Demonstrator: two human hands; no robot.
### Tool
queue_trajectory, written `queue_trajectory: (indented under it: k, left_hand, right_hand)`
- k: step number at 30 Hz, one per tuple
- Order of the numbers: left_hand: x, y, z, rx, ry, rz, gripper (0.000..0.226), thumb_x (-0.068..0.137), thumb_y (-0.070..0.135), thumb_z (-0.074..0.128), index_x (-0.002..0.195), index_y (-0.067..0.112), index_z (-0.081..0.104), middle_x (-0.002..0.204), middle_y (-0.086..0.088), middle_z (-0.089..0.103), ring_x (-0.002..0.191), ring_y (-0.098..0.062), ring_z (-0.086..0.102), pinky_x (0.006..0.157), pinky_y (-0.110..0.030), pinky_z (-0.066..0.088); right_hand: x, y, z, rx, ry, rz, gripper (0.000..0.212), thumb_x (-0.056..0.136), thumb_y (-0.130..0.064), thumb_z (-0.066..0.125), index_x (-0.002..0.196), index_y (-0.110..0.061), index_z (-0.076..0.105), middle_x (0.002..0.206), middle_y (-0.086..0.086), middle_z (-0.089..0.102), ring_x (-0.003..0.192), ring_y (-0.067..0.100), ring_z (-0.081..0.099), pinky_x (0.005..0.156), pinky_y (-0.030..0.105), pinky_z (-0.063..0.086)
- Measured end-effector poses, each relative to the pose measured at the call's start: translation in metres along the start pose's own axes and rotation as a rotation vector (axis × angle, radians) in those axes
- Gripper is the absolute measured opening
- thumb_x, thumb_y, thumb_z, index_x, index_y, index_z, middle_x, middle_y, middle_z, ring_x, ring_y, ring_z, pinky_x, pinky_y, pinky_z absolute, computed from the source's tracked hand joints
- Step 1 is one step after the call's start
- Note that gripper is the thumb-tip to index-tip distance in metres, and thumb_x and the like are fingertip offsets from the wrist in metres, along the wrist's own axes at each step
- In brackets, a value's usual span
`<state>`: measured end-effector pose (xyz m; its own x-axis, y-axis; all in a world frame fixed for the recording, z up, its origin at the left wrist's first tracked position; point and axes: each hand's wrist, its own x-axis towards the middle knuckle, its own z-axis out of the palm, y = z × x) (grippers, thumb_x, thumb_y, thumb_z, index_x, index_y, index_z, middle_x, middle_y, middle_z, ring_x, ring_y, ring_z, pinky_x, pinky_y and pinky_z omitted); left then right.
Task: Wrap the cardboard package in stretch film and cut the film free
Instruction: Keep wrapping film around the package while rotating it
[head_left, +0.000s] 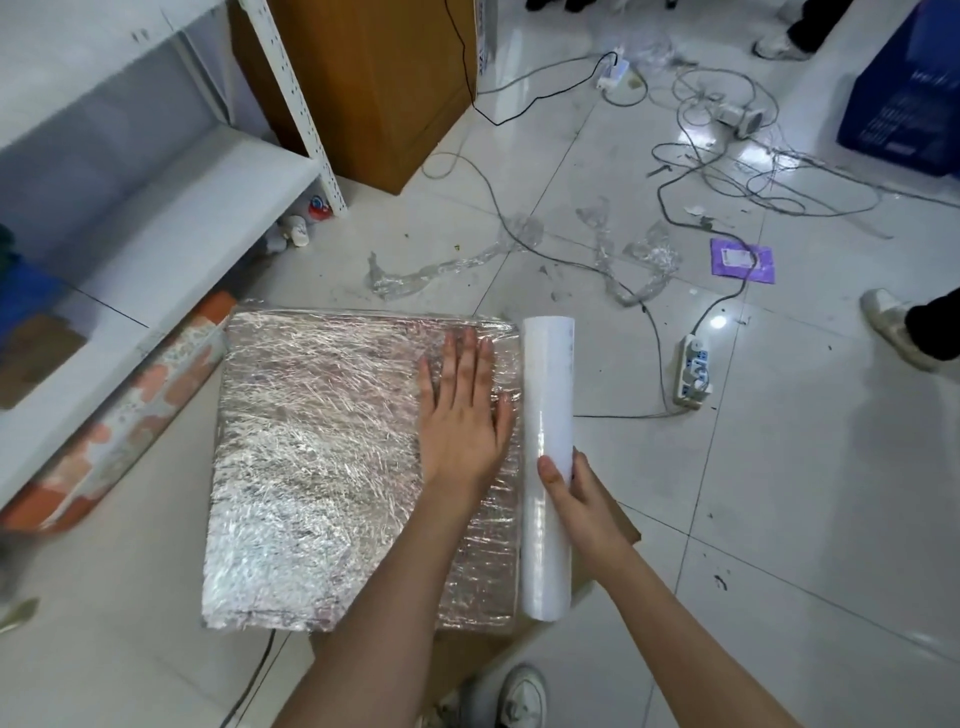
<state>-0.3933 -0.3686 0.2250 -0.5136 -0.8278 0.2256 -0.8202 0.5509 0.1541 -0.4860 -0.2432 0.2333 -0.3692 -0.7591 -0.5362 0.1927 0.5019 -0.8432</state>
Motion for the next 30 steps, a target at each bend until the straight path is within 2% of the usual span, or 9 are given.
queue_trajectory:
  k: [3,8,12,16,21,24,30]
  left_hand:
    - [0.001,0.003,0.000,0.016,0.002,-0.001,0.062,0.097,0.039,0.022,0.151,0.009,0.014,0.159,-0.011,0.014,0.147,-0.023,0.009,0.118,-0.046,0.000]
    - [0.002,-0.005,-0.007,0.008,-0.007,-0.017,0.061,0.097,0.039,0.021,0.149,0.008,0.024,0.157,-0.011,0.021,0.146,-0.023,0.017,0.118,-0.046,0.005]
    - [0.006,-0.015,-0.011,-0.003,-0.018,-0.021,0.061,0.096,0.039,0.023,0.149,0.008,0.025,0.157,-0.010,0.023,0.146,-0.021,0.016,0.118,-0.045,0.007]
    - [0.009,-0.020,-0.016,-0.007,-0.018,-0.004,0.062,0.094,0.040,0.027,0.148,0.009,0.031,0.156,-0.008,0.028,0.145,-0.020,0.020,0.116,-0.045,0.013]
    - [0.024,-0.027,-0.026,-0.036,-0.001,-0.010,0.059,0.095,0.048,0.024,0.147,0.022,0.036,0.151,-0.007,0.037,0.140,-0.023,0.031,0.113,-0.046,0.017]
    - [0.031,-0.033,-0.025,-0.011,-0.021,0.025,0.058,0.099,0.050,0.012,0.146,0.025,0.036,0.151,-0.008,0.038,0.140,-0.024,0.028,0.111,-0.050,0.017]
    - [0.042,-0.038,-0.014,0.015,-0.036,0.006,0.055,0.101,0.049,0.008,0.148,0.026,0.025,0.155,-0.007,0.028,0.145,-0.022,0.019,0.111,-0.062,0.007]
  right_hand:
    - [0.003,0.000,-0.006,0.008,-0.017,-0.008,0.044,0.087,-0.046,0.055,0.125,-0.024,0.045,0.116,-0.006,0.061,0.103,0.004,0.060,0.084,0.019,0.049]
    - [0.010,-0.002,-0.003,0.113,-0.060,0.007,0.046,0.069,-0.046,0.069,0.107,-0.027,0.049,0.110,0.000,0.064,0.097,0.012,0.065,0.087,0.033,0.052]
    - [0.013,-0.007,0.003,0.128,-0.096,0.029,0.051,0.069,-0.045,0.070,0.108,-0.021,0.047,0.109,0.001,0.065,0.096,0.015,0.066,0.085,0.033,0.054]
    - [0.012,-0.006,0.008,0.126,-0.114,0.019,0.049,0.070,-0.047,0.070,0.109,-0.027,0.047,0.113,0.000,0.063,0.100,0.014,0.065,0.090,0.037,0.053]
    - [0.013,-0.012,0.022,0.147,-0.127,0.012,0.042,0.071,-0.046,0.070,0.105,-0.034,0.048,0.111,-0.008,0.063,0.099,0.007,0.064,0.086,0.029,0.052]
    - [0.017,-0.018,0.029,0.132,-0.129,0.011,0.050,0.069,-0.049,0.071,0.111,-0.037,0.046,0.116,-0.009,0.061,0.103,0.008,0.063,0.091,0.033,0.052]
    - [0.024,-0.030,0.033,0.098,-0.085,-0.029,0.035,0.079,-0.035,0.070,0.106,-0.037,0.048,0.114,-0.010,0.061,0.101,0.004,0.063,0.086,0.026,0.051]
